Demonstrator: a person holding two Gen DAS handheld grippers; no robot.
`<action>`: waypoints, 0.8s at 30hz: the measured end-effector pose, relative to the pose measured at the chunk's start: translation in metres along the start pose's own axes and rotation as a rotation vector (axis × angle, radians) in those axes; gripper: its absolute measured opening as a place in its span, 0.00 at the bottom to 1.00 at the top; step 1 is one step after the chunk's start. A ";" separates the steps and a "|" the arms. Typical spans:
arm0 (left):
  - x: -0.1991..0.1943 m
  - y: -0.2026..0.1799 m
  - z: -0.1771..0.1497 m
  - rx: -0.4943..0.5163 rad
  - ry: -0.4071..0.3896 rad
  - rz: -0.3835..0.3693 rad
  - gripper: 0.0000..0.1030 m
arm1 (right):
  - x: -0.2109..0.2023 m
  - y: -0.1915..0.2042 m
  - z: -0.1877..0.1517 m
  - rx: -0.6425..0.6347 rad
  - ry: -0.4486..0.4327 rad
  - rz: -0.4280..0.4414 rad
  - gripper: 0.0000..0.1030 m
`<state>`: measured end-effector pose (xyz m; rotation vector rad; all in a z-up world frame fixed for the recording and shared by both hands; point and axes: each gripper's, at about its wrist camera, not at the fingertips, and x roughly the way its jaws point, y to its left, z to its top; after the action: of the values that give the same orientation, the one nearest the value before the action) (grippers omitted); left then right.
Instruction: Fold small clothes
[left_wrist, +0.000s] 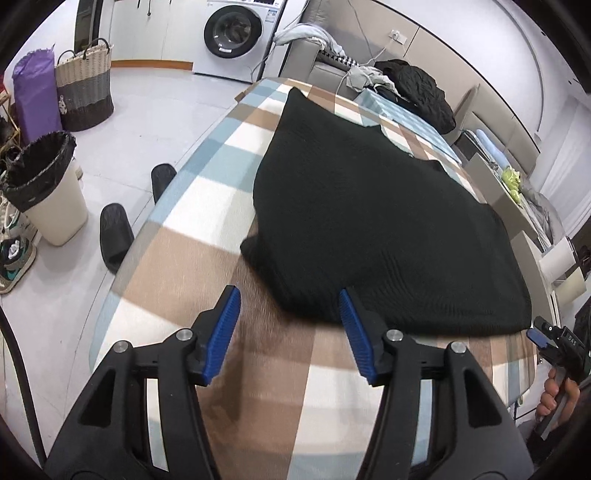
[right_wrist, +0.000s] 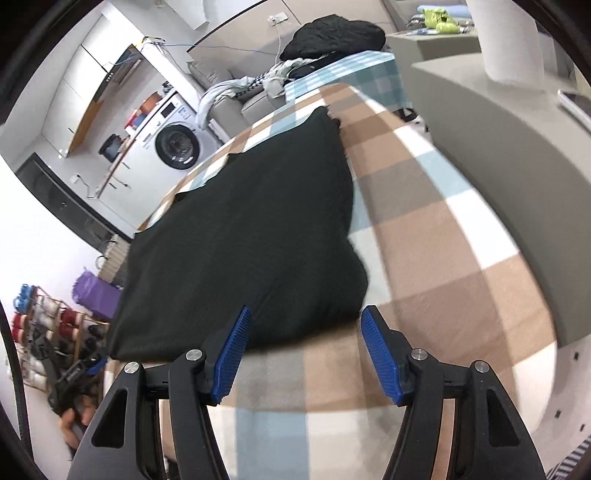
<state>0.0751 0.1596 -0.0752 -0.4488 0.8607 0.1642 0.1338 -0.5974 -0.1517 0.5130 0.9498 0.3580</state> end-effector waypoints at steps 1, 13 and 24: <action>-0.001 0.000 -0.003 -0.011 0.009 -0.015 0.51 | 0.002 0.000 -0.002 0.014 0.005 0.017 0.62; 0.025 -0.011 0.005 -0.068 0.023 -0.085 0.51 | 0.021 0.022 -0.002 -0.041 -0.058 -0.113 0.62; 0.044 -0.016 0.019 -0.059 -0.046 -0.064 0.12 | 0.037 0.036 -0.002 -0.089 -0.144 -0.249 0.37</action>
<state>0.1221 0.1520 -0.0930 -0.5253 0.7965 0.1404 0.1492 -0.5488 -0.1577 0.3298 0.8428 0.1362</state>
